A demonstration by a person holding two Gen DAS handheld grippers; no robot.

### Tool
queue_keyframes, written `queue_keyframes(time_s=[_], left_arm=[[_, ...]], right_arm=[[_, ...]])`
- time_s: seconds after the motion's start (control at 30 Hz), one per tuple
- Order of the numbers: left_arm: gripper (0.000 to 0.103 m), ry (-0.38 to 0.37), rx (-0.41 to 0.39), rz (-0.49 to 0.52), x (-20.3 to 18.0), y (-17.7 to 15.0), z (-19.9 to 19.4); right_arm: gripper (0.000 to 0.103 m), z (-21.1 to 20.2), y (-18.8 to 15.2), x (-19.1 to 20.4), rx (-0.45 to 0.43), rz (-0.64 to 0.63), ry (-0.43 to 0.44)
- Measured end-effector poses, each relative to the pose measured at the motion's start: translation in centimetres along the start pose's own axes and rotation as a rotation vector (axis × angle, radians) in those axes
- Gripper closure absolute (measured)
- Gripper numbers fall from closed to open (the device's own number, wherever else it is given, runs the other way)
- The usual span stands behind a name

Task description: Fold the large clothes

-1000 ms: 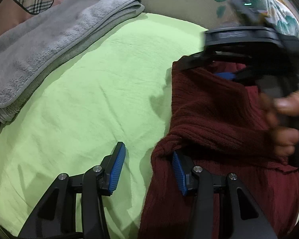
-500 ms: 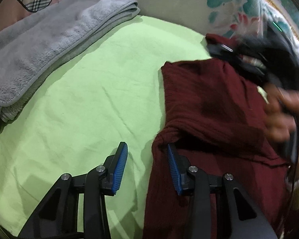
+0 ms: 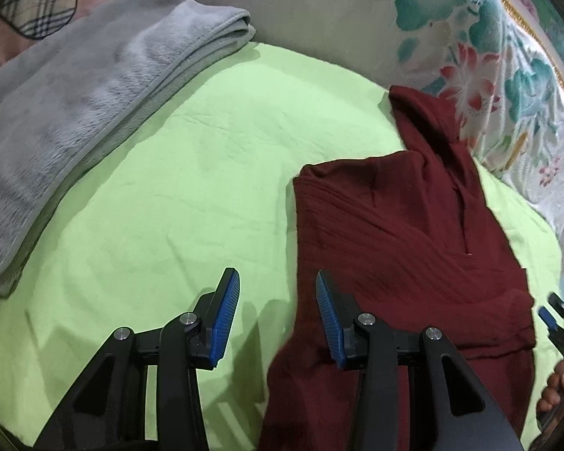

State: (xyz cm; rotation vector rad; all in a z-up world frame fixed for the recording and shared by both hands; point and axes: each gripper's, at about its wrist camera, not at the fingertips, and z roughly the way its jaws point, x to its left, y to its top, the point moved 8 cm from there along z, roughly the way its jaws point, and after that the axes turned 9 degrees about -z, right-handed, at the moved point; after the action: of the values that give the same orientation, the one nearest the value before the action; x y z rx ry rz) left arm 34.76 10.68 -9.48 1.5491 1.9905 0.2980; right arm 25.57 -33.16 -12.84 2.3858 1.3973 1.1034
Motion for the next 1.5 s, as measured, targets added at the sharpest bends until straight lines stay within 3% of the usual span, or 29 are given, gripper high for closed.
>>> queue_keyframes(time_s=[0.13,0.23,0.3,0.37,0.47,0.57,0.63,0.7,0.73,0.77,0.83,0.93,1.03,1.17,1.23,1.37,1.5], left_arm=[[0.060,0.035,0.021,0.009,0.2,0.0,1.6],[0.060,0.054,0.030,0.020,0.2,-0.2,2.2],[0.060,0.064,0.029,0.026,0.2,-0.3,2.4],[0.060,0.067,0.029,0.032,0.1,-0.3,2.4],[0.060,0.073,0.027,0.047,-0.3,-0.2,2.2],[0.060,0.070,0.012,0.068,-0.8,-0.1,1.6],[0.059,0.083,0.018,0.095,-1.4,-0.4,1.9],[0.059,0.140,0.026,0.125,-1.5,-0.8,2.8],[0.059,0.157,0.023,0.140,-1.6,-0.9,3.1],[0.059,0.164,0.018,0.150,-1.6,-1.0,3.2],[0.058,0.180,0.009,0.172,-1.6,-1.1,3.0],[0.057,0.186,0.018,0.154,-0.9,-0.8,2.3],[0.057,0.147,0.005,0.118,-1.2,0.1,1.2],[0.055,0.070,-0.007,0.114,-3.9,1.6,0.7],[0.053,0.028,0.006,0.110,-5.8,2.5,1.3],[0.053,-0.036,0.019,0.114,-9.4,4.1,2.2],[0.051,-0.034,0.001,0.162,-13.1,7.4,4.6]], right_arm=[[0.043,1.9,-0.6,1.7,0.038,-0.063,0.006],[0.043,3.7,-1.2,1.2,0.092,-0.095,-0.095],[0.049,4.5,-1.4,0.9,0.111,-0.080,-0.090],[0.091,4.5,-1.6,0.9,0.126,-0.087,-0.075],[0.093,2.6,-1.1,1.1,0.079,-0.045,-0.010],[0.093,-0.8,0.2,1.4,-0.026,-0.022,0.023],[0.093,-1.7,0.3,0.8,-0.034,-0.025,-0.025],[0.087,0.4,-0.8,0.1,0.068,-0.031,-0.039],[0.080,1.8,-1.8,-0.7,0.153,-0.015,-0.074],[0.080,2.4,-2.5,-1.4,0.184,0.002,-0.113],[0.078,1.7,-2.4,-1.4,0.139,0.009,-0.108],[0.065,-0.1,-1.2,-1.3,0.054,-0.006,-0.166],[0.062,-0.6,0.8,0.2,0.004,-0.038,-0.112],[0.062,1.7,3.4,3.3,0.017,-0.100,-0.010],[0.062,3.6,4.6,5.5,0.021,-0.129,0.066],[0.062,7.8,7.0,8.7,0.061,-0.056,0.262],[0.062,11.9,9.7,10.8,0.071,-0.139,0.187]])
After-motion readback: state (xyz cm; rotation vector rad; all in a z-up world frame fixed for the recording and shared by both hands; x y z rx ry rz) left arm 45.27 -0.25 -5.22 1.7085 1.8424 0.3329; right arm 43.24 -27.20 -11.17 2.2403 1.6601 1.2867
